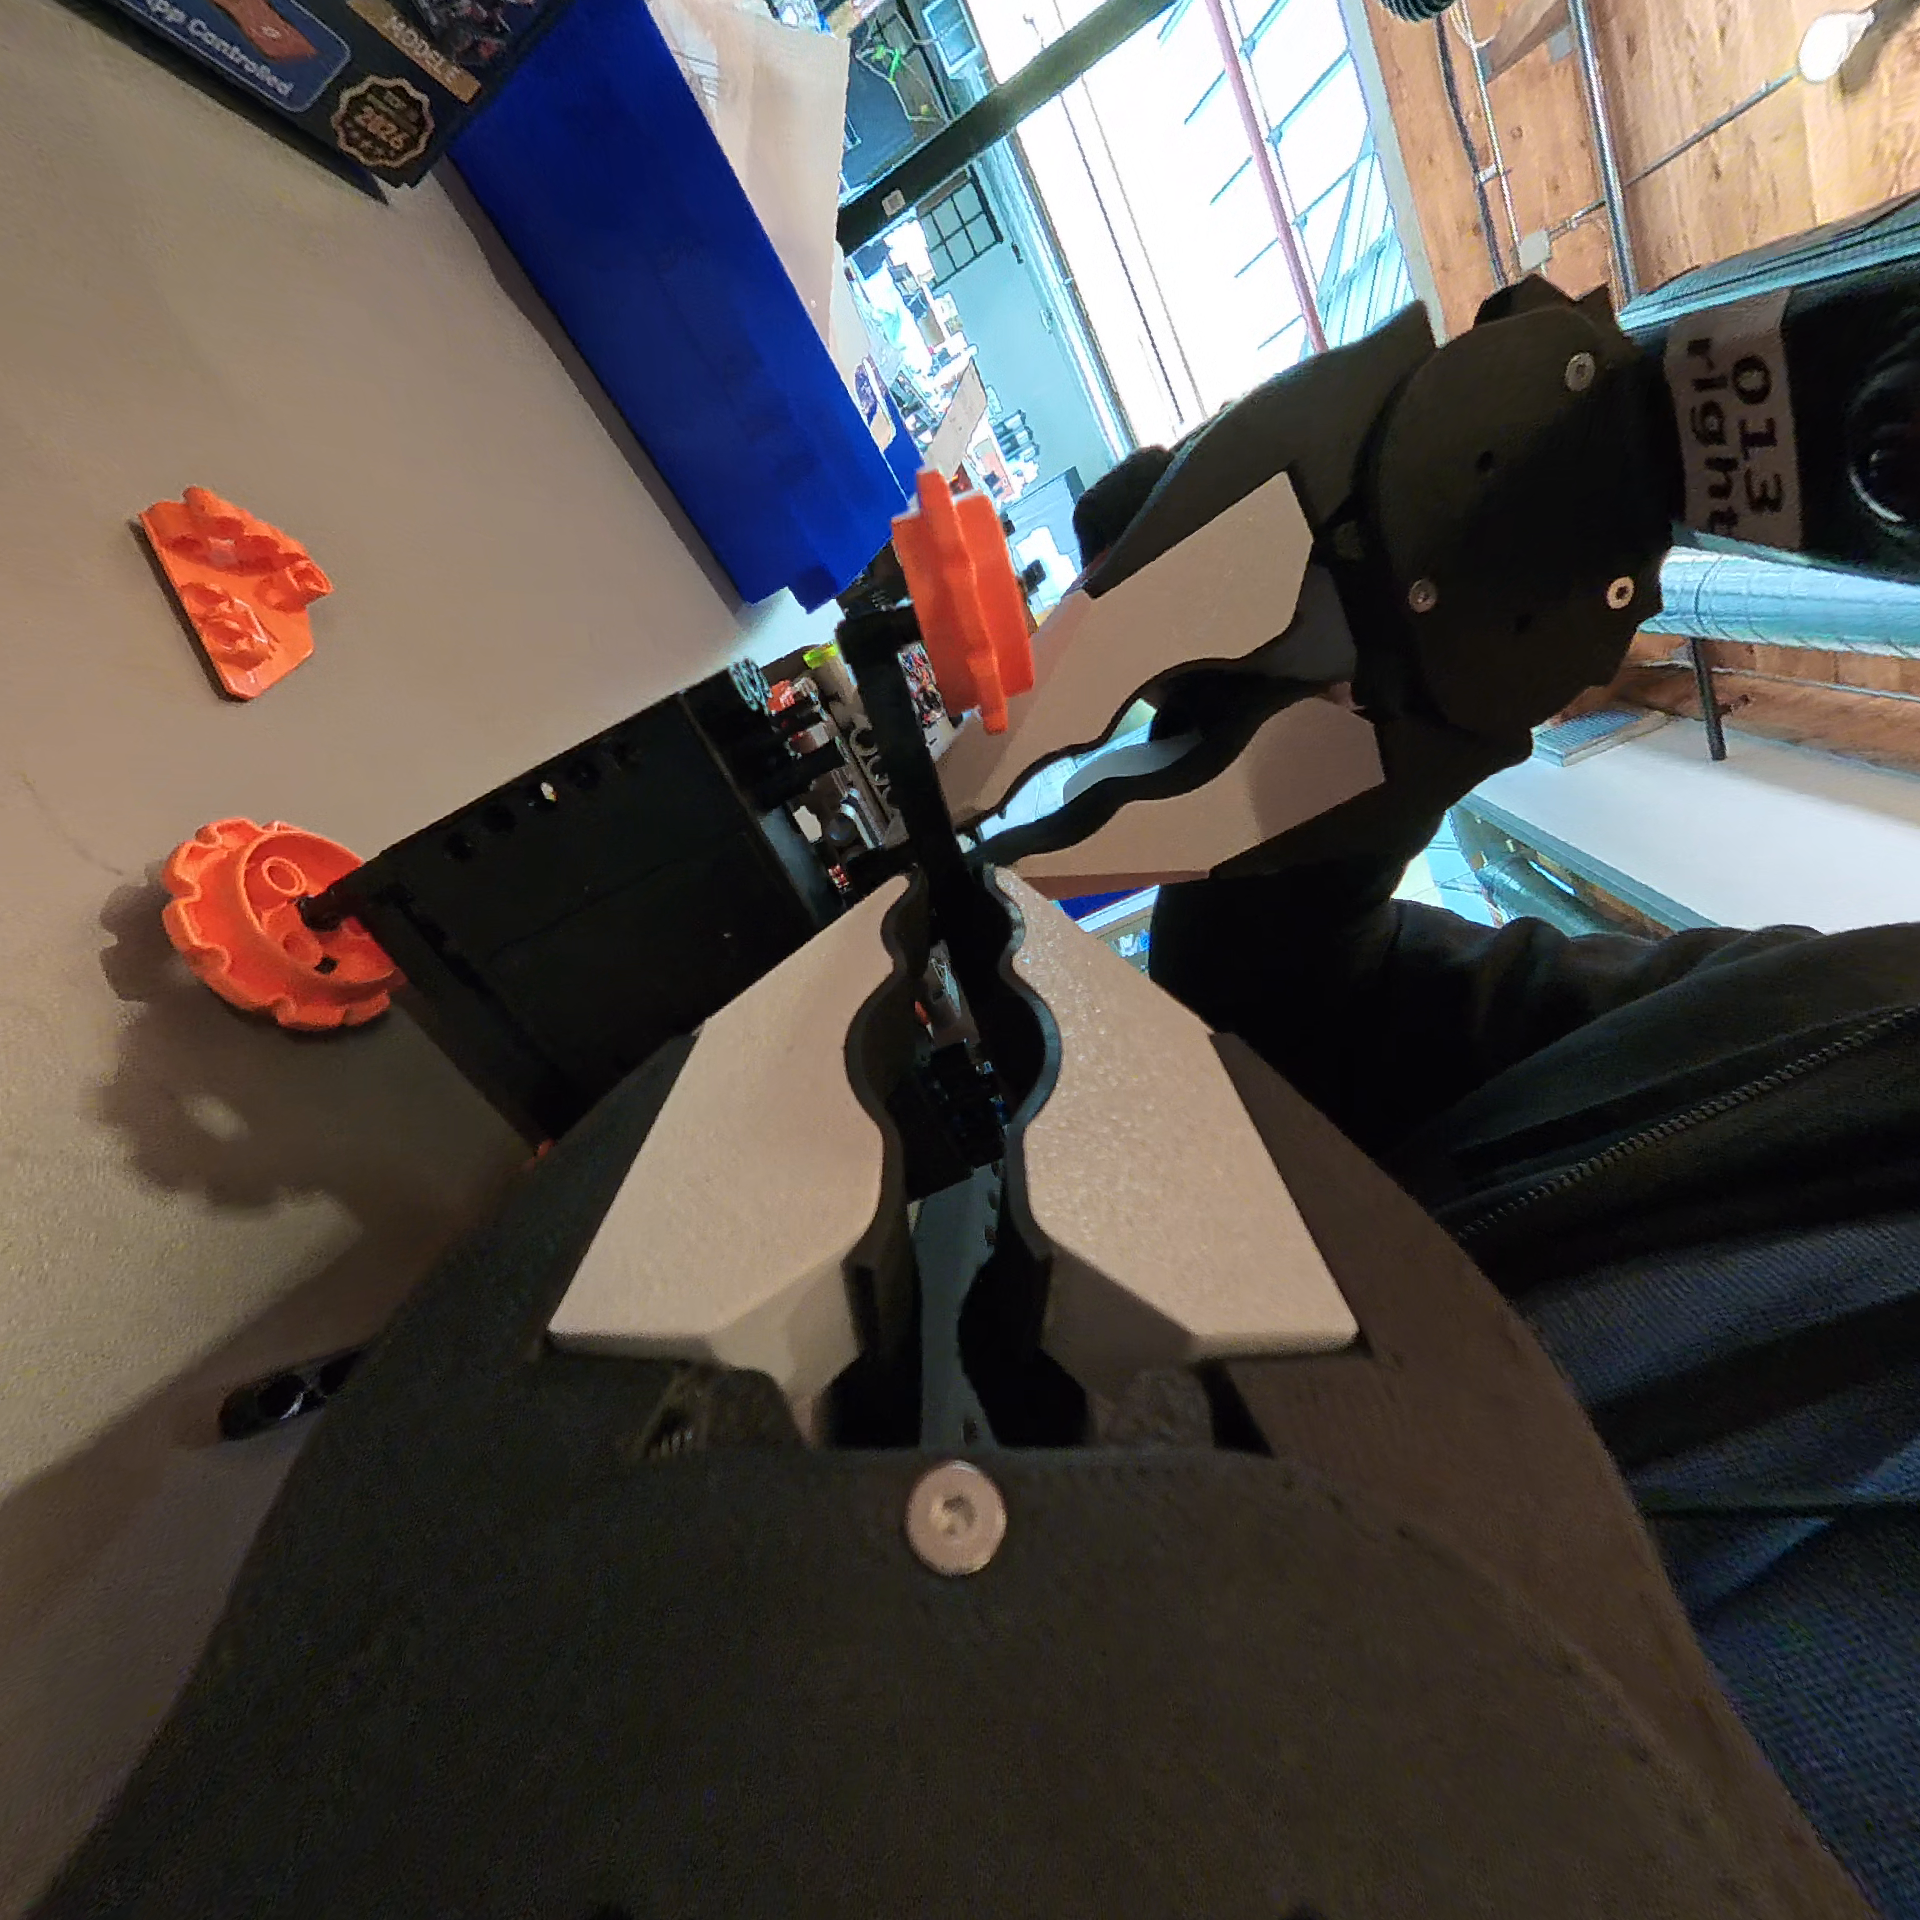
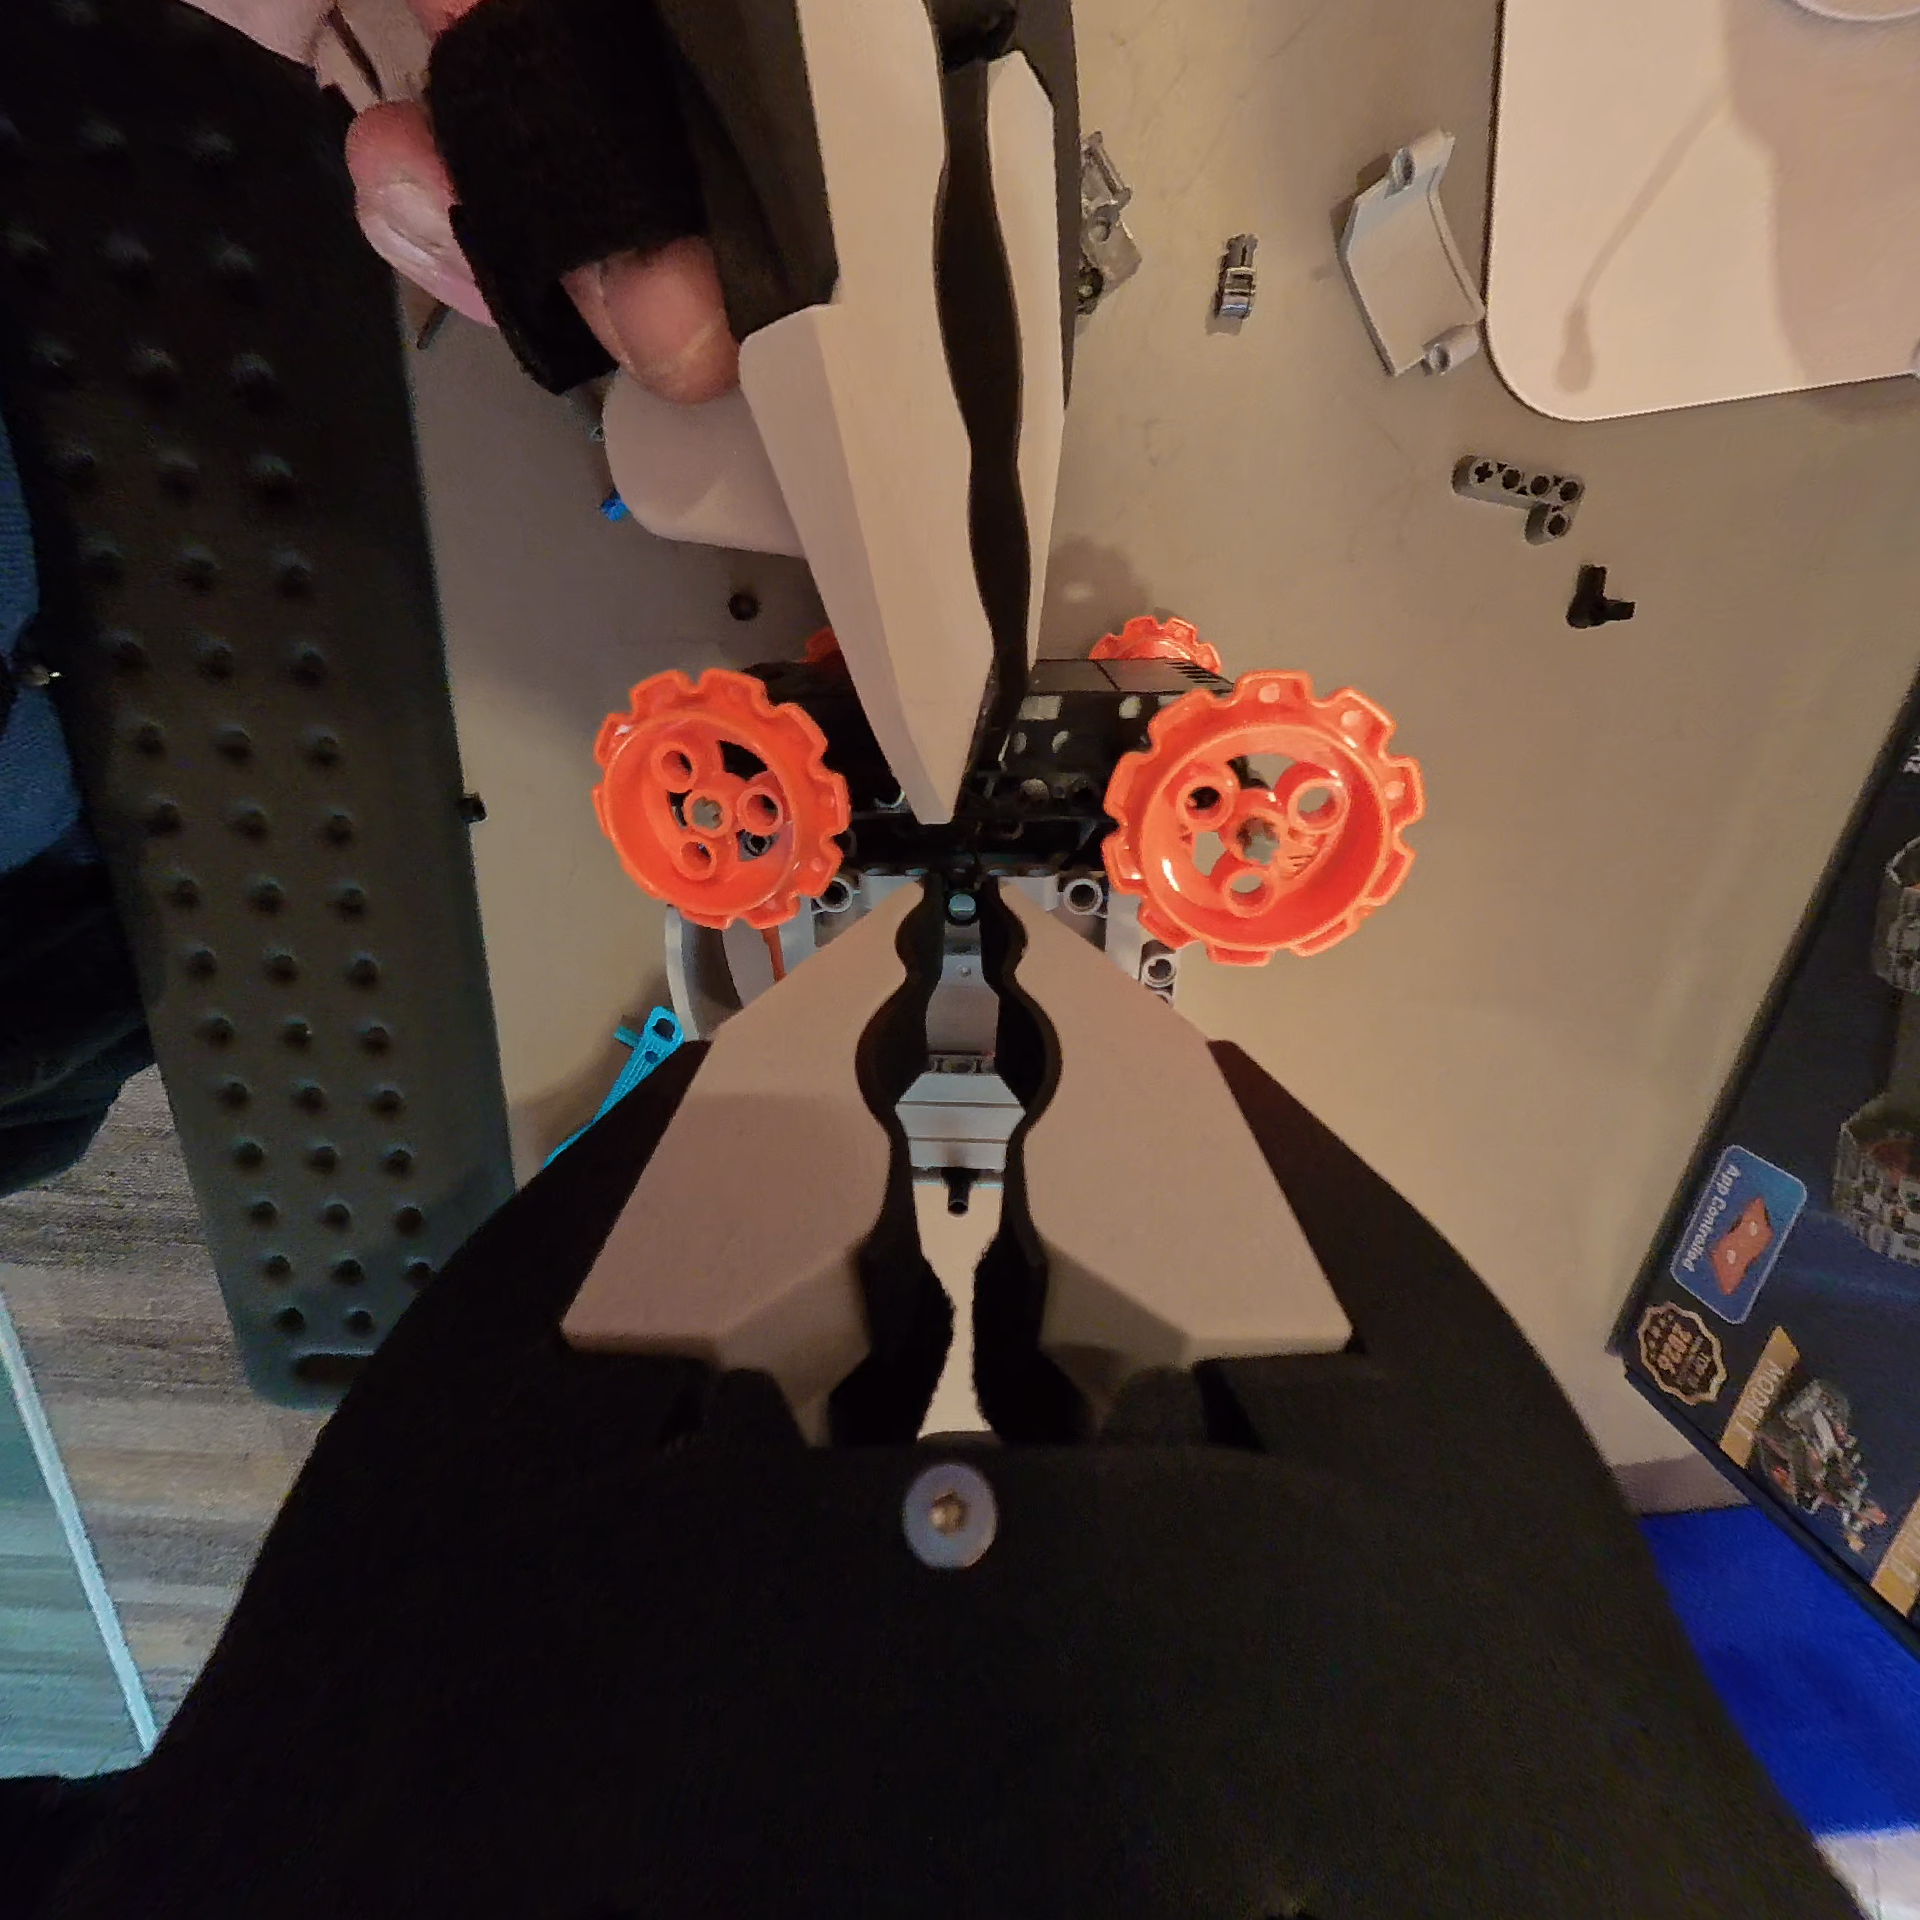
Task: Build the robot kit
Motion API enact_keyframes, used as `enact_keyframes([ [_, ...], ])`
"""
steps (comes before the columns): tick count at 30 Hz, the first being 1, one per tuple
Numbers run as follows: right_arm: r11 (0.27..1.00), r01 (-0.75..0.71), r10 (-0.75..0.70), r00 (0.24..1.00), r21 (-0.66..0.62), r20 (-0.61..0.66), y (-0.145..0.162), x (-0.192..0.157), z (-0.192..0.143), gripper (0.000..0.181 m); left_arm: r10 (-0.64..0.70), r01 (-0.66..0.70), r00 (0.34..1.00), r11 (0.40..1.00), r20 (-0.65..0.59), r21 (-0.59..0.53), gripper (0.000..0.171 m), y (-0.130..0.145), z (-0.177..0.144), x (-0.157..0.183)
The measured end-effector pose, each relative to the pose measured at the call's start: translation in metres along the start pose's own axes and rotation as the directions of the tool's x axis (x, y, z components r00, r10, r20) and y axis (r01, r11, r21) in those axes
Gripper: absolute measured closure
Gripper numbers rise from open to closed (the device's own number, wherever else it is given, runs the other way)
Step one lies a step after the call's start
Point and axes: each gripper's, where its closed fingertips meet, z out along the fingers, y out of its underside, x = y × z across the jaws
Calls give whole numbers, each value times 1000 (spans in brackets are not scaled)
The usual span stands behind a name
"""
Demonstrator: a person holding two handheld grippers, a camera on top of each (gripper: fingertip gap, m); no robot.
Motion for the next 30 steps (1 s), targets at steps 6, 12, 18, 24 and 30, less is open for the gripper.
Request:
enact_keyframes([
  [6, 998, 59, -60, 996, -25, -63, -1, 2, 1, 178, -56, 57, 998, 998, -18, 18, 165, -2, -1, -1],
  [12, 994, 98, -102, 992, -54, -79, -1, 2, 2, 178, -103, 103, 994, 994, -25, 25, 165, -3, -1, -1],
  [18, 983, 152, -160, 985, -104, -69, -1, 1, 2, 179, -157, 158, 987, 987, -36, 27, 165, -3, -1, 0],
  [24, 981, 156, -159, 987, -114, -19, -1, 3, 2, 178, -180, 182, 983, 983, -44, 31, 165, -5, -2, -1],
  [30, 979, 174, -167, 983, -102, 77, -3, 2, 2, 178, -189, 191, 980, 981, -59, 36, 165, -6, -3, -1],
])
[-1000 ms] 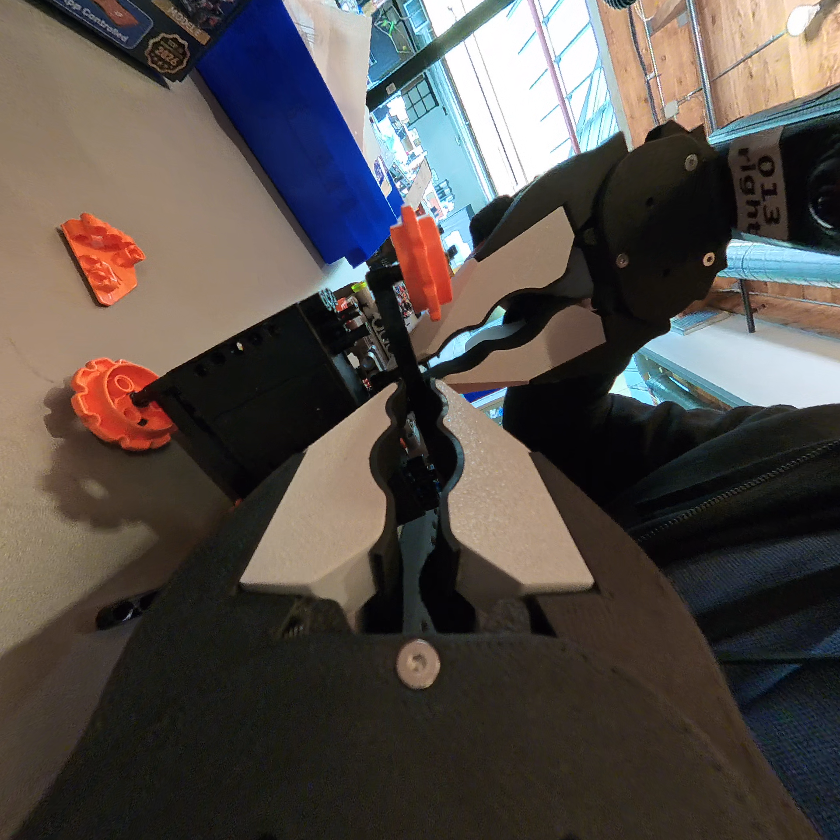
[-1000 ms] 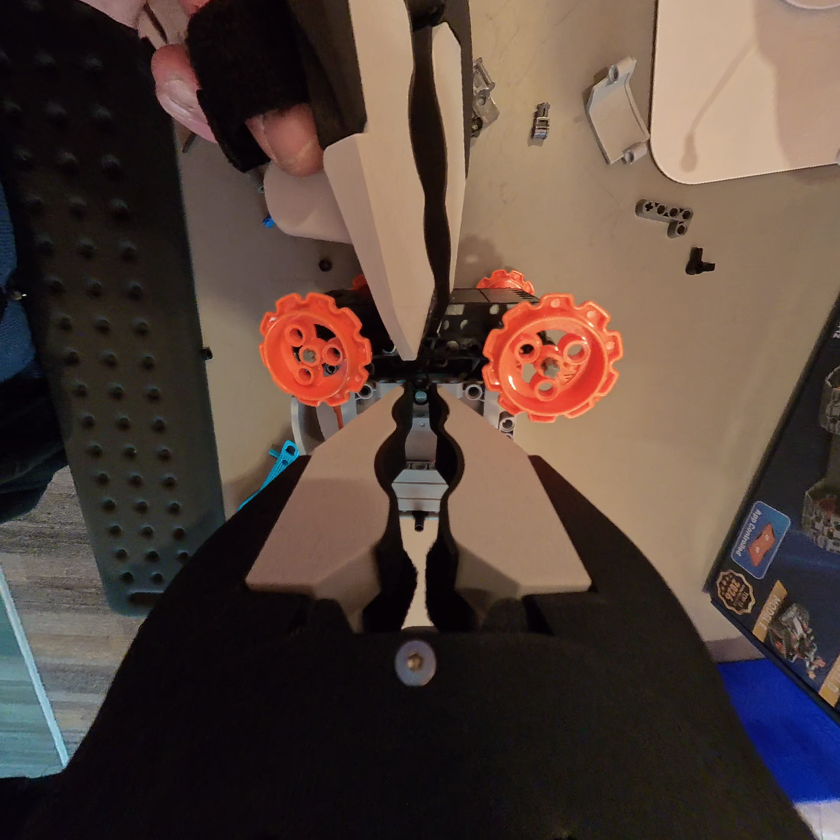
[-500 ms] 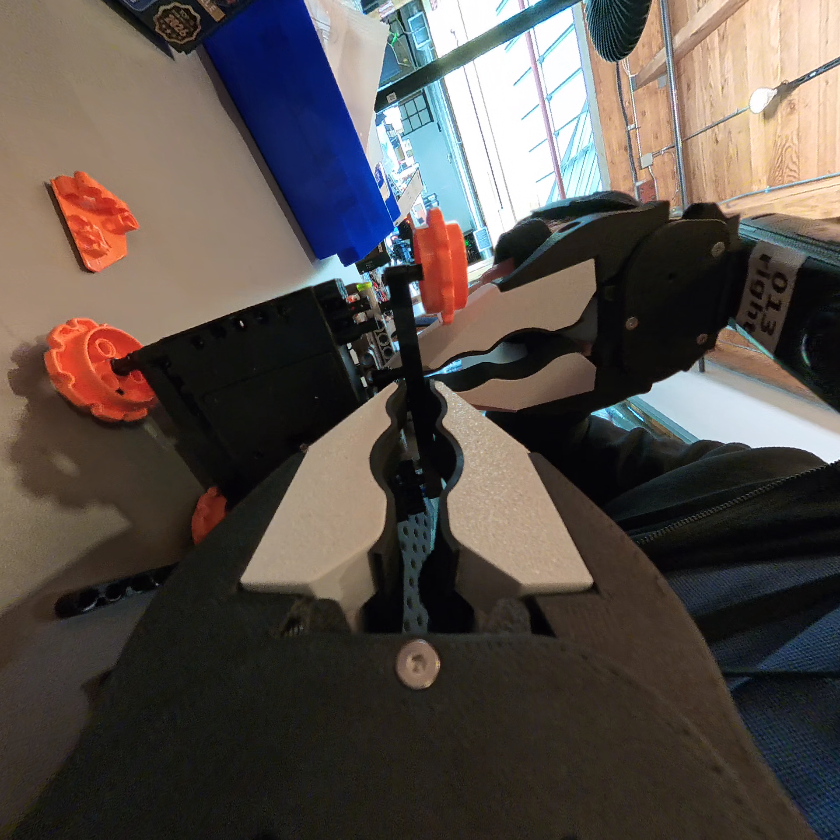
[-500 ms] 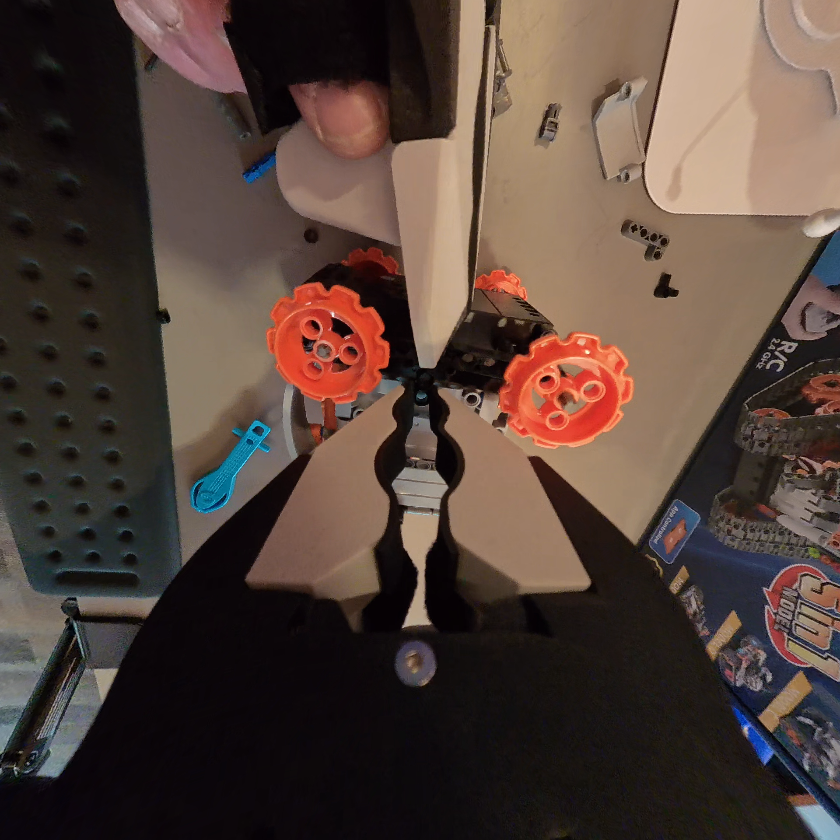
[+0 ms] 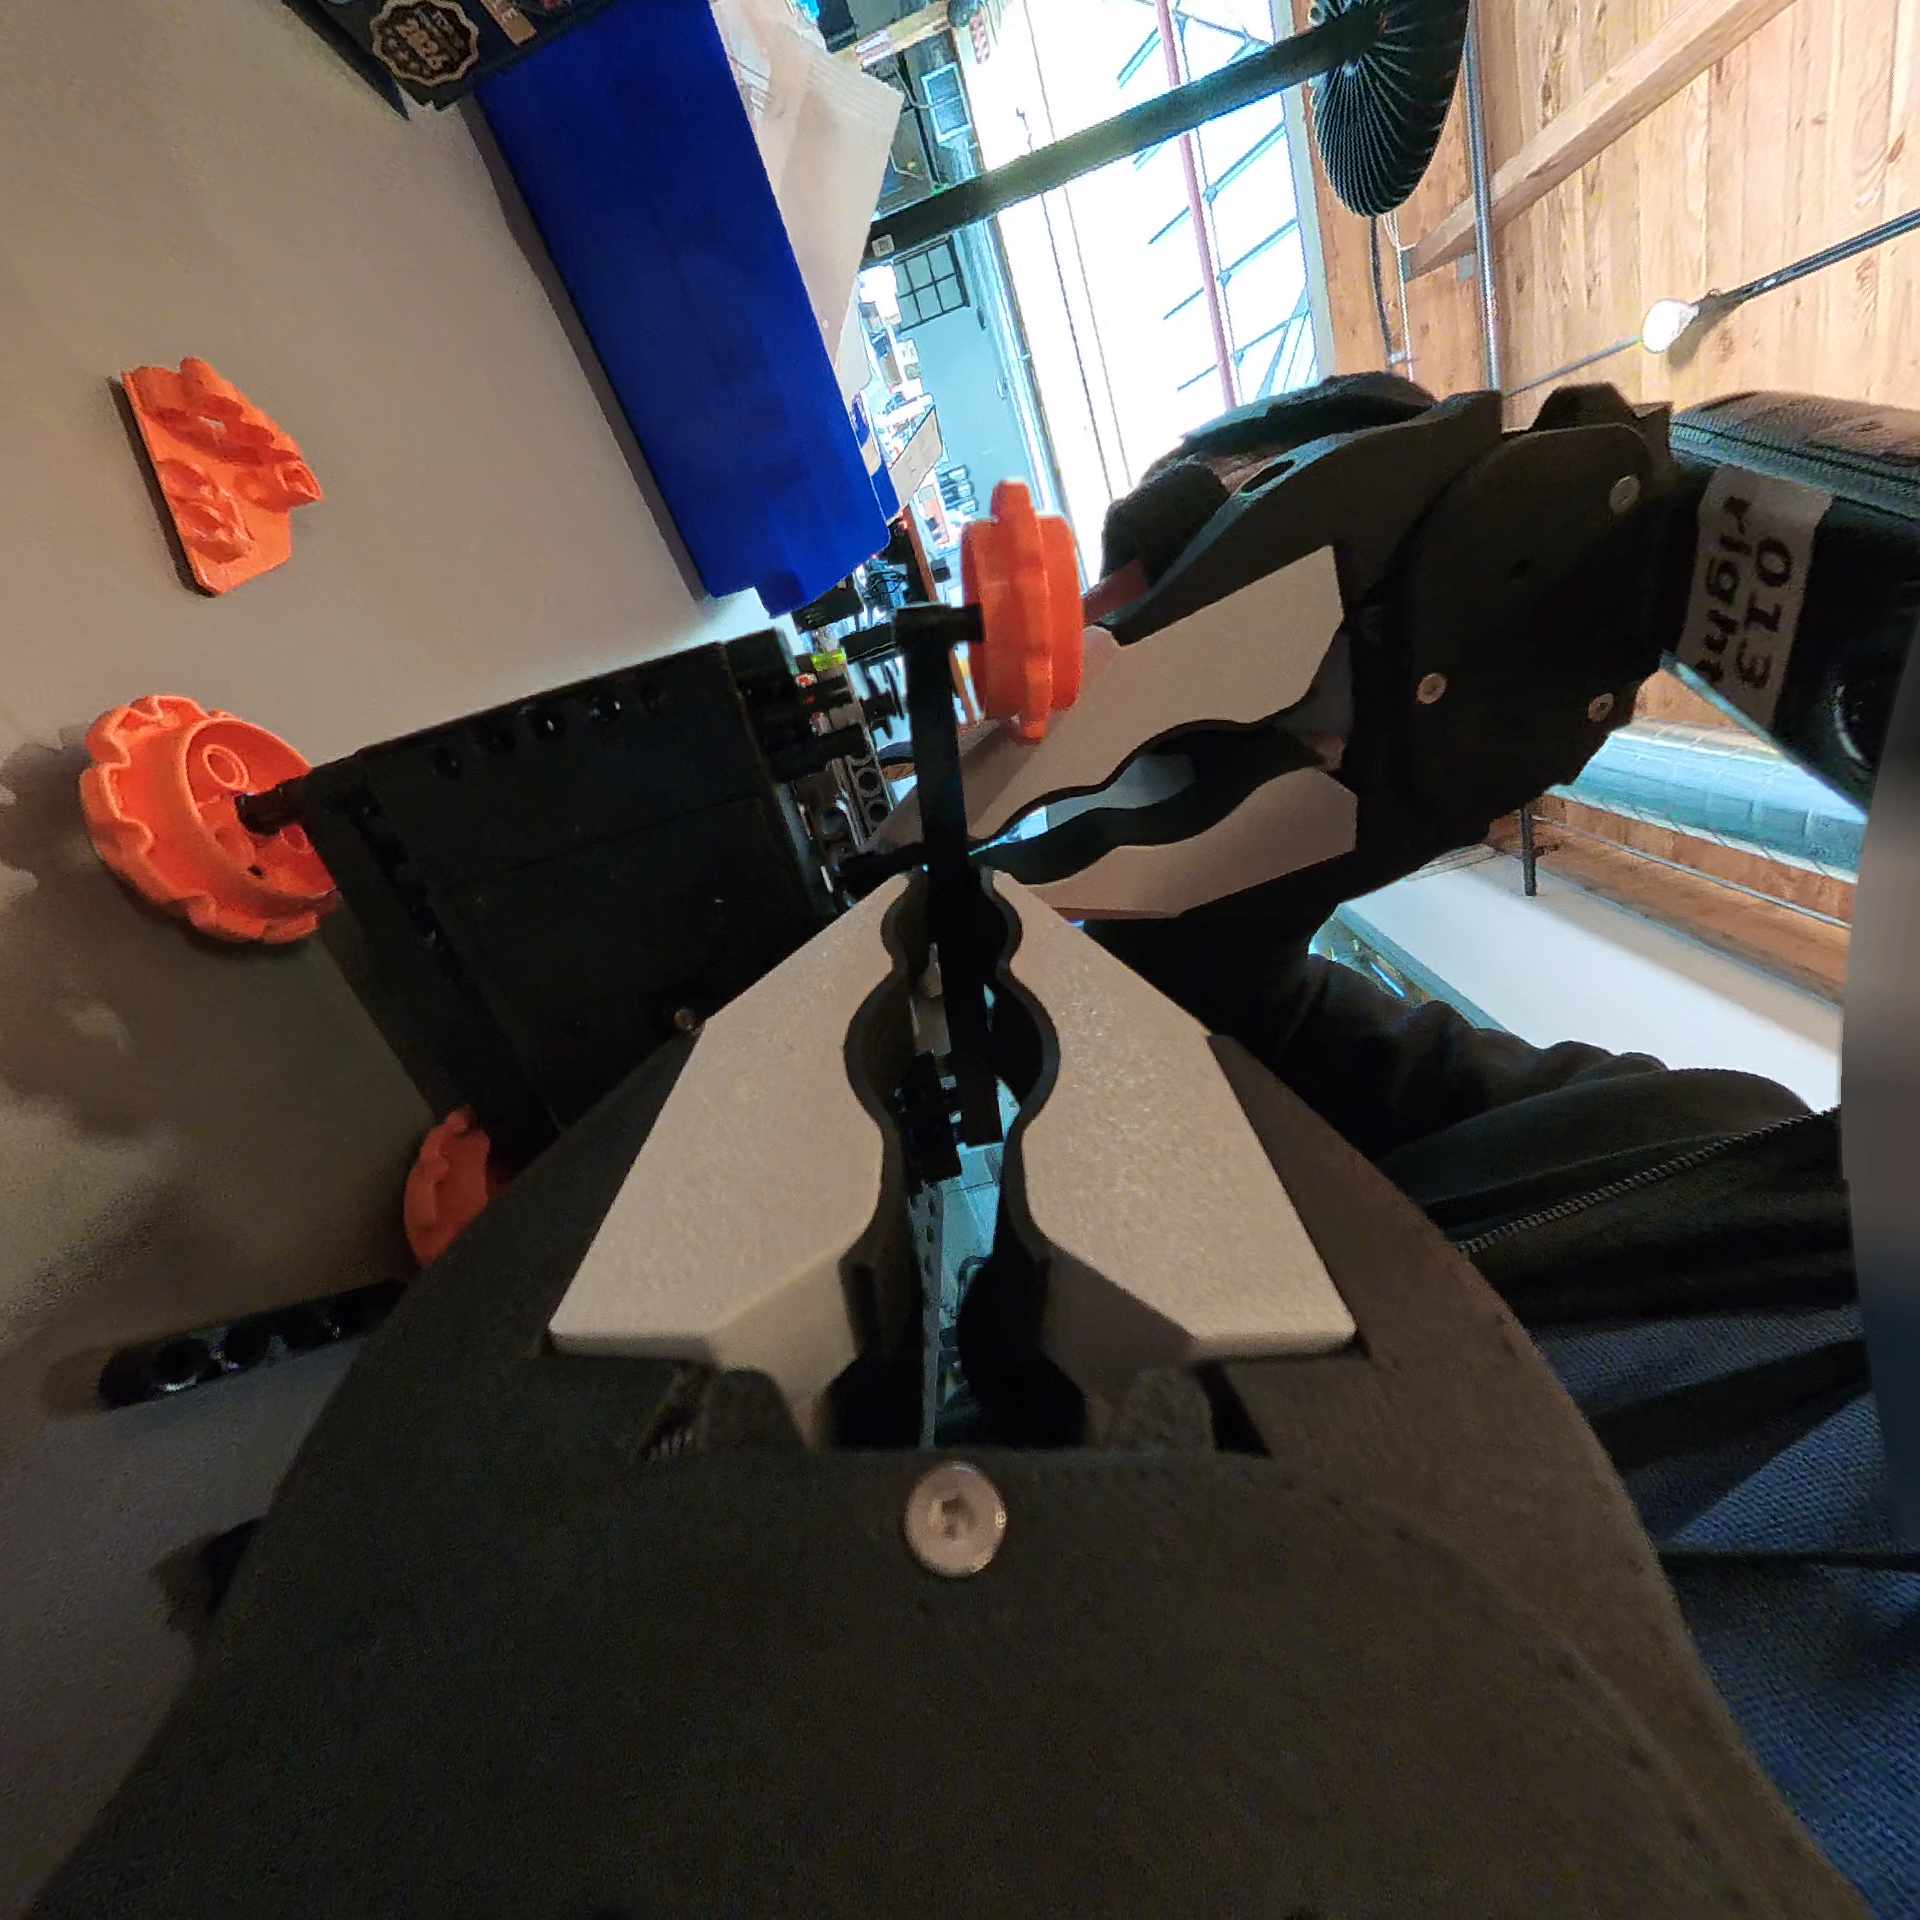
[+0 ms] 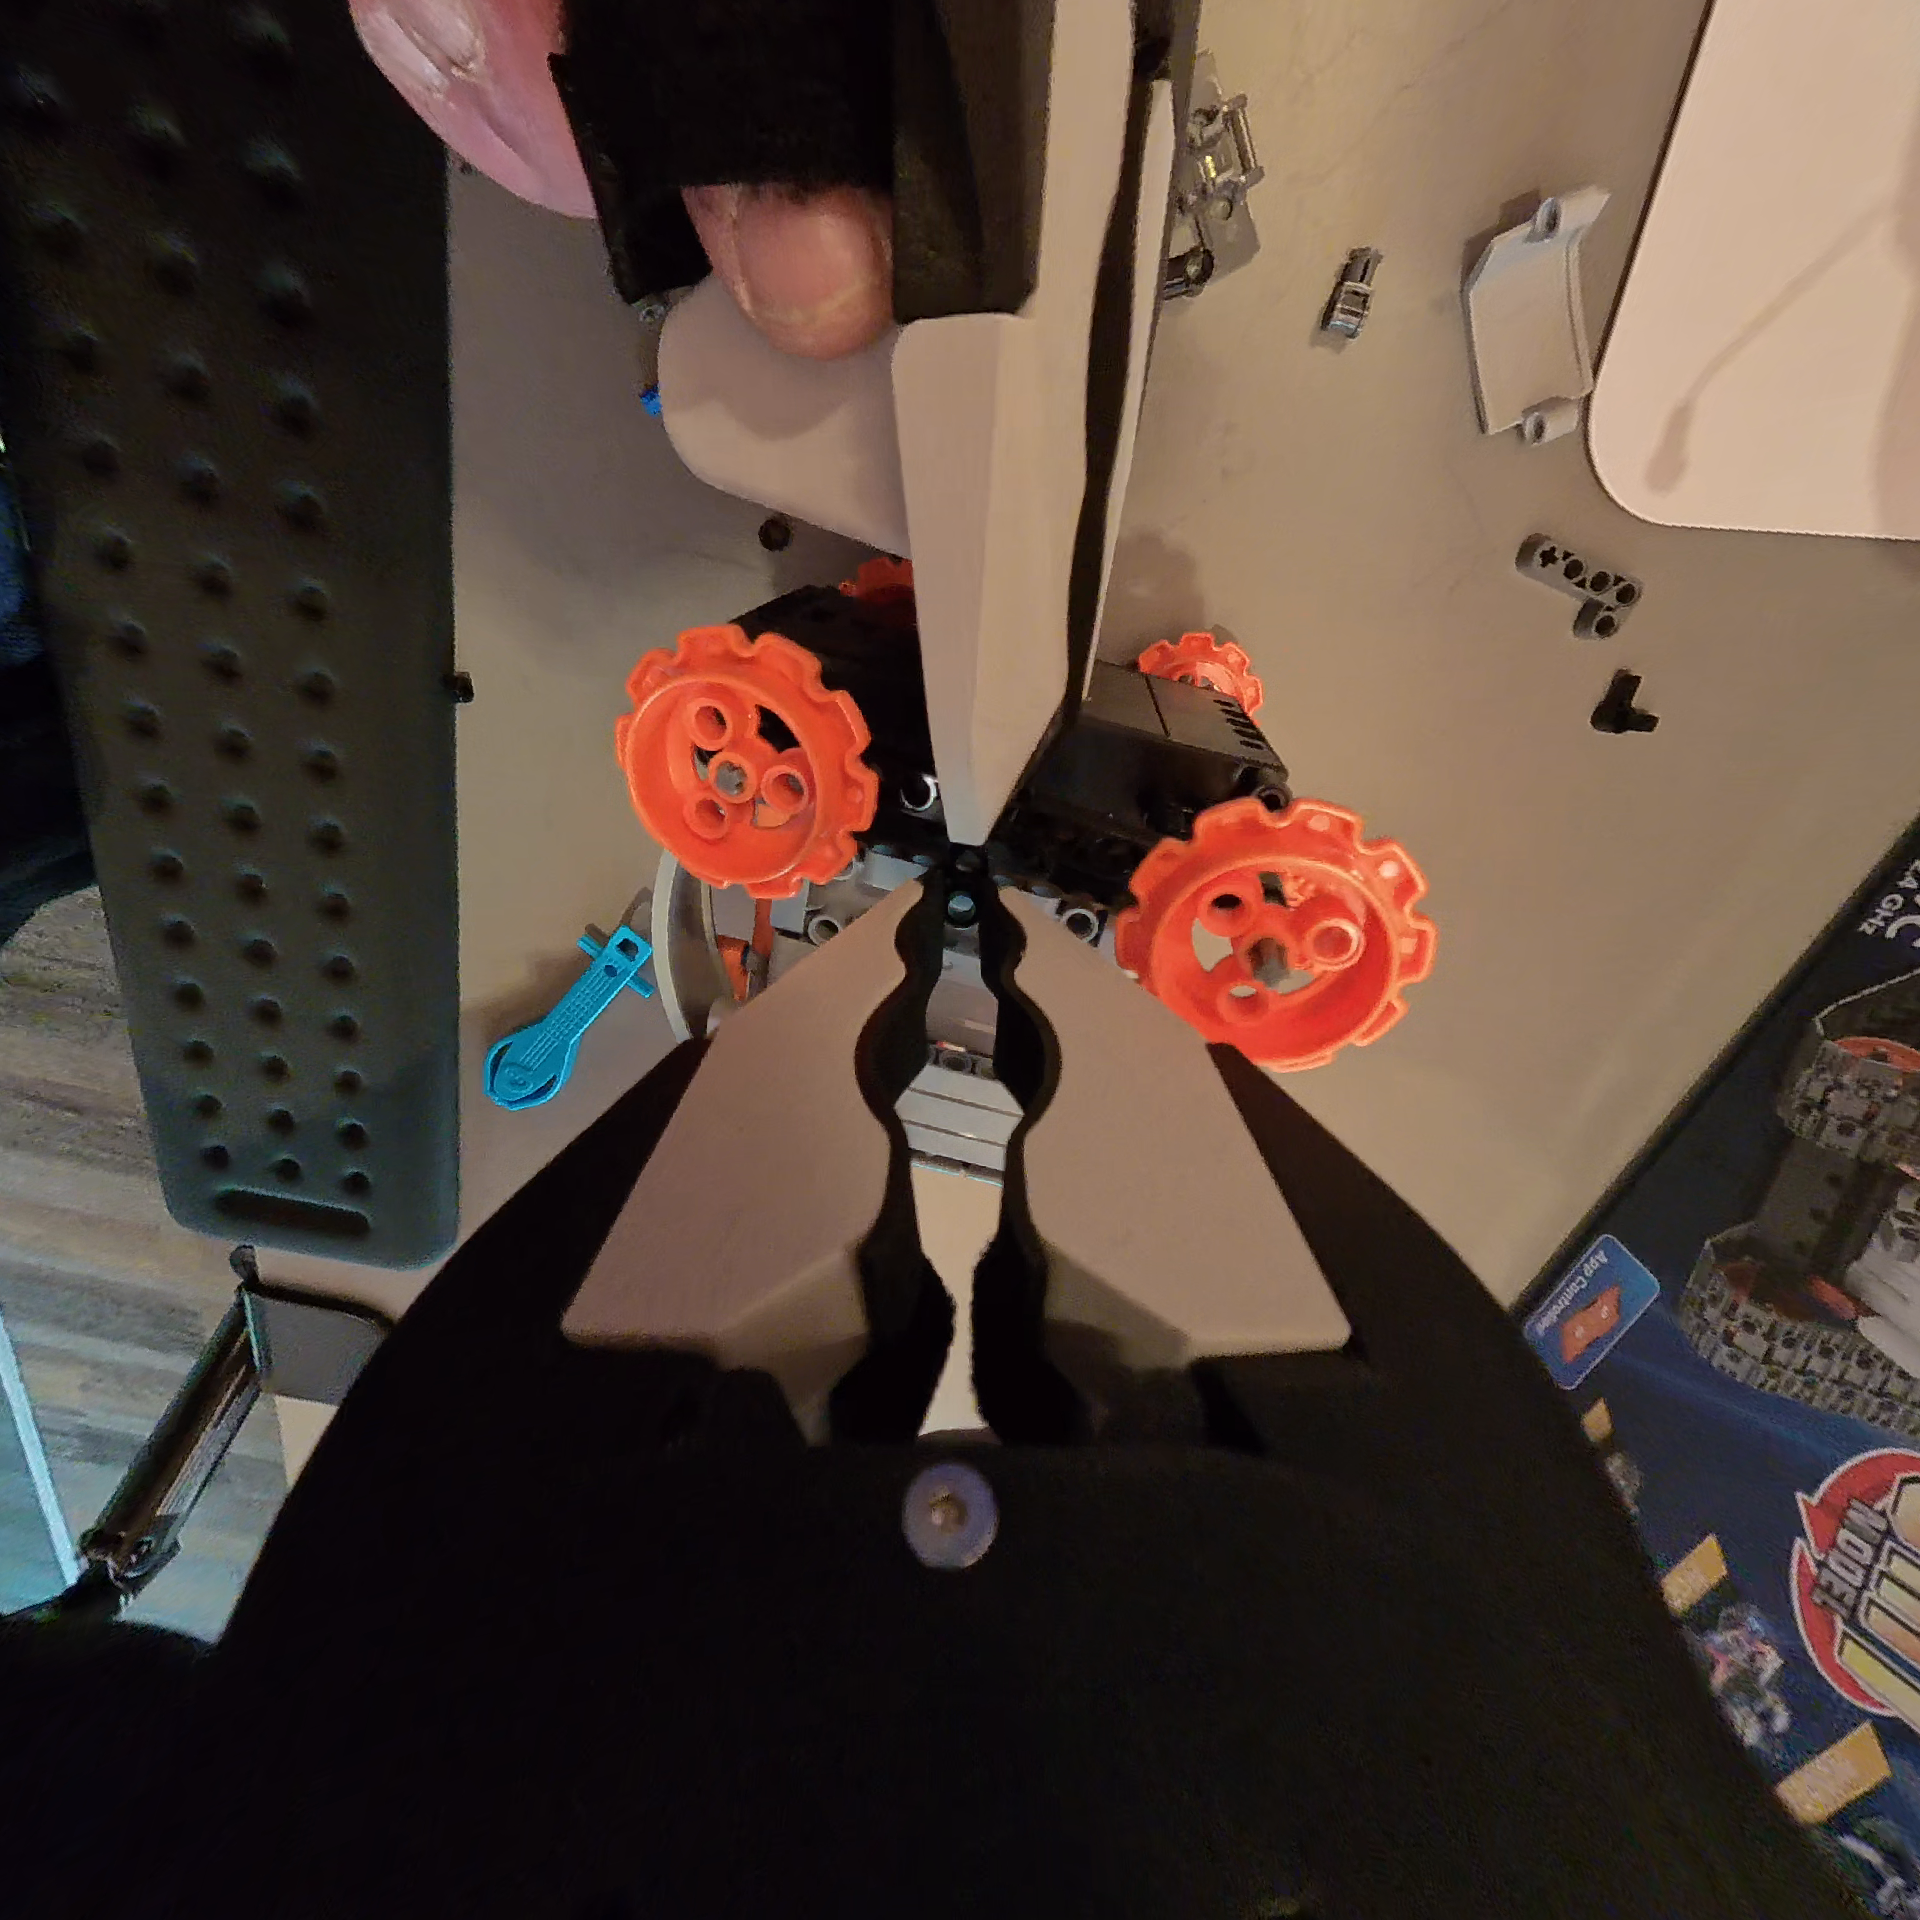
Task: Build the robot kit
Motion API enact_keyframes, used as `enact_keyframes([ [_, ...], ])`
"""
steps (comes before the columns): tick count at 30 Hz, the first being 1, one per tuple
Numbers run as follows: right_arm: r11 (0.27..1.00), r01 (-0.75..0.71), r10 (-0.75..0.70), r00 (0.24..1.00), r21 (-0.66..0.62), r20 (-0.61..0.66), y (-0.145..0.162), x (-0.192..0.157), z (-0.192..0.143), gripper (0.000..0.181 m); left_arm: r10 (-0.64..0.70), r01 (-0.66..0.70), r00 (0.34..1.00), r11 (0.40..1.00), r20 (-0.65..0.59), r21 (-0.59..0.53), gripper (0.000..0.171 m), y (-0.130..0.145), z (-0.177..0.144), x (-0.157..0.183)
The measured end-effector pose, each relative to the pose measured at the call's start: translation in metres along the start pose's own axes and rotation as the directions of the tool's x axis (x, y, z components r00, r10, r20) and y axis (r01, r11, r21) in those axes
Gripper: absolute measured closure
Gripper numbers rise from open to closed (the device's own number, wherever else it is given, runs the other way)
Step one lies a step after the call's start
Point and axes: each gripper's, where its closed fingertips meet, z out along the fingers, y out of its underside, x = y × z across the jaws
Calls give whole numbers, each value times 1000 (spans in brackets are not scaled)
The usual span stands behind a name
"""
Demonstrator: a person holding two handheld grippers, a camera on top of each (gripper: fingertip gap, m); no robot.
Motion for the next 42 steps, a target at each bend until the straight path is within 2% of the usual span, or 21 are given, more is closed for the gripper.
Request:
enact_keyframes([
  [11, 994, 23, -32, 996, -102, -80, -2, 5, 2, 178, -28, 28, 1000, 1000, -4, 3, 165, -5, -2, -2],
  [21, 995, -12, 11, 1000, -96, -11, -2, 5, 2, 178, -36, 36, 999, 999, -10, 10, 165, -6, -3, -2],
  [27, 990, 56, -62, 997, -131, -42, -3, 7, 2, 179, -64, 64, 998, 998, -9, 24, 166, -9, -4, -2],
  [32, 988, 32, -42, 997, -150, -68, -3, 8, 3, 179, -82, 82, 997, 996, -5, 37, 165, -10, -4, -3],
  [34, 993, 3, -11, 998, -121, -58, -4, 9, 2, 178, -78, 78, 997, 996, 2, 39, 165, -11, -4, -3],
  [42, 986, -101, 109, 993, 129, -53, -8, 10, -1, 170, -57, 57, 998, 997, 10, 52, 165, -14, -6, -7],
])
